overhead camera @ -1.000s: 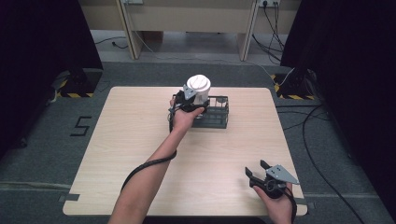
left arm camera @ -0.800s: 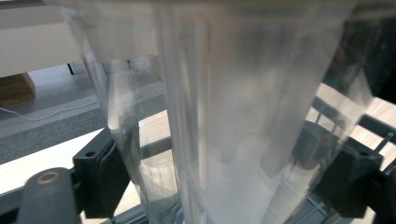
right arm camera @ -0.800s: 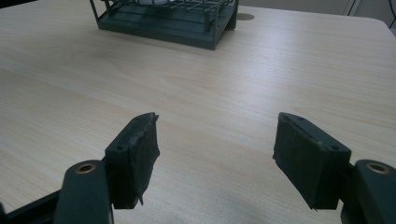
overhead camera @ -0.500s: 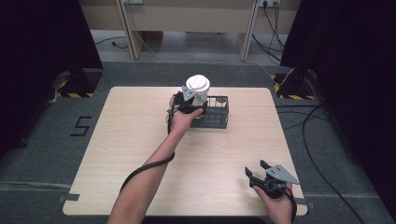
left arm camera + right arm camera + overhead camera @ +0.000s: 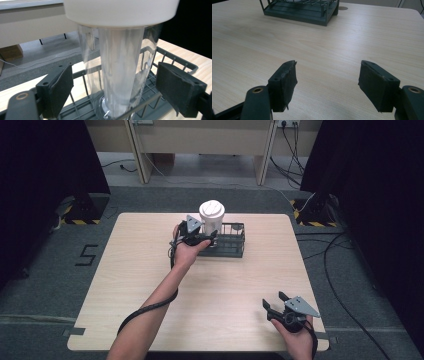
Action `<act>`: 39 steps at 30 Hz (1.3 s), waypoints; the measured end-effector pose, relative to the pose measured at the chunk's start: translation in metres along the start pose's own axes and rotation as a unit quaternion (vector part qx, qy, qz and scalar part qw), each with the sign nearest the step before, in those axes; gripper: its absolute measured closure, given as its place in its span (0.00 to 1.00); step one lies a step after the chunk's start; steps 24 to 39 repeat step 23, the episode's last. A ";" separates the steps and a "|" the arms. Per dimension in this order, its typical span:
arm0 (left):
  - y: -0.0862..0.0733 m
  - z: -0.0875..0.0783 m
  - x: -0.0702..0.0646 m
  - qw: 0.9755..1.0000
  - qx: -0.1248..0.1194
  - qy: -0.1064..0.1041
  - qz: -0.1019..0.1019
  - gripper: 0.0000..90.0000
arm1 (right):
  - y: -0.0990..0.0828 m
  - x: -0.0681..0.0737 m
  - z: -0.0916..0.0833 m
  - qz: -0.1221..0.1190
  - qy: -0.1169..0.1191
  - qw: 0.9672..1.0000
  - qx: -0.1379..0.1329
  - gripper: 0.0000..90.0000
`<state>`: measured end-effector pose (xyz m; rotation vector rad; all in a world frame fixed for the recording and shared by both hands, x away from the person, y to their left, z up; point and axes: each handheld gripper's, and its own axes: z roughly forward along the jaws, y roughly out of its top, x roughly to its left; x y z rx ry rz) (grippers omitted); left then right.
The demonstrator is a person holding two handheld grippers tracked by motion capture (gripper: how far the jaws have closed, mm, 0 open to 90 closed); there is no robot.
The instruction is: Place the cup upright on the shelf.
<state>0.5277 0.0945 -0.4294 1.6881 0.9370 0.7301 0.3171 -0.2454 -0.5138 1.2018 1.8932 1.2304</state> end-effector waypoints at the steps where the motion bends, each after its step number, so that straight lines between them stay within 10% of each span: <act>1: 0.000 -0.003 0.000 1.000 -0.001 -0.001 0.002 0.16 | 0.000 0.000 0.000 0.000 0.000 1.000 0.000 0.34; 14: -0.021 -0.065 0.004 1.000 0.001 -0.014 0.027 0.16 | 0.000 0.000 0.000 0.001 -0.002 1.000 -0.001 0.34; 23: -0.083 -0.146 0.016 0.999 0.005 -0.008 0.031 0.16 | -0.001 0.000 -0.001 0.001 0.000 1.000 -0.006 0.31; 39: -0.083 -0.146 0.016 0.999 0.005 -0.008 0.031 0.16 | -0.001 0.000 -0.001 0.001 0.000 1.000 -0.006 0.31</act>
